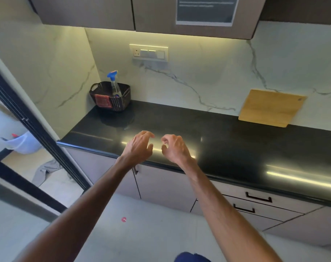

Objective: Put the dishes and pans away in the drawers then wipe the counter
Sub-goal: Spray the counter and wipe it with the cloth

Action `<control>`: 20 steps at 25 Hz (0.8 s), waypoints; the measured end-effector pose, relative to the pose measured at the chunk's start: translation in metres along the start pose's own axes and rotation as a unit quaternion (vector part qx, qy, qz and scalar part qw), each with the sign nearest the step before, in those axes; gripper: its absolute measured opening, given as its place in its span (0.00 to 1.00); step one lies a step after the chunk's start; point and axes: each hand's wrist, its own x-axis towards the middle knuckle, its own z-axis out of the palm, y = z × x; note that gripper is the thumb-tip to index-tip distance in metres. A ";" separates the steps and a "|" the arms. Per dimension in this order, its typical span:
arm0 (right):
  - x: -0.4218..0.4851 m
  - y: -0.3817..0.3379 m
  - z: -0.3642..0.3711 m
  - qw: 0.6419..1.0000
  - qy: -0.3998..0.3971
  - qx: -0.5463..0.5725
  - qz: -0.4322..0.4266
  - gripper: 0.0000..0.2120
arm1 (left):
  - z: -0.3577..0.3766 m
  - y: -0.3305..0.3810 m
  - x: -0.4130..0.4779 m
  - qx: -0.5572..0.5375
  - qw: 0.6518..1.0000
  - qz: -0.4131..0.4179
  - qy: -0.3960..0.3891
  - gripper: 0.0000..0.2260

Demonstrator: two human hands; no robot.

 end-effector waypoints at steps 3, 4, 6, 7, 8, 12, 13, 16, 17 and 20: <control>0.029 -0.030 0.029 1.000 -0.015 0.005 -0.005 0.16 | -0.011 -0.049 0.012 -0.007 1.000 -0.012 -0.006 0.14; 0.044 -0.040 0.038 1.000 -0.021 0.005 -0.007 0.16 | -0.015 -0.065 0.020 -0.008 1.000 -0.014 -0.004 0.14; 0.077 -0.056 0.054 0.999 -0.025 0.018 -0.009 0.18 | -0.021 -0.098 0.038 -0.019 1.000 -0.019 0.000 0.13; 0.094 -0.063 0.063 0.999 -0.029 0.022 -0.009 0.18 | -0.024 -0.115 0.048 -0.020 0.999 -0.024 -0.002 0.13; 0.115 -0.071 0.074 0.999 -0.031 0.021 -0.008 0.18 | -0.027 -0.133 0.061 -0.016 0.999 -0.029 0.001 0.14; 0.195 -0.095 0.116 0.998 -0.043 0.050 -0.004 0.17 | -0.037 -0.201 0.113 -0.030 0.998 -0.064 0.006 0.16; 0.217 -0.102 0.128 0.998 -0.044 0.054 -0.004 0.17 | -0.041 -0.219 0.126 -0.030 0.997 -0.075 0.008 0.16; 0.265 -0.125 0.150 0.995 -0.071 0.076 0.007 0.19 | -0.056 -0.262 0.156 -0.047 0.994 -0.100 0.008 0.17; 0.281 -0.131 0.157 0.994 -0.073 0.081 0.009 0.19 | -0.060 -0.278 0.169 -0.048 0.993 -0.106 0.015 0.16; 0.326 -0.147 0.177 0.992 -0.059 0.104 0.039 0.18 | -0.069 -0.324 0.208 -0.050 0.990 -0.127 0.032 0.16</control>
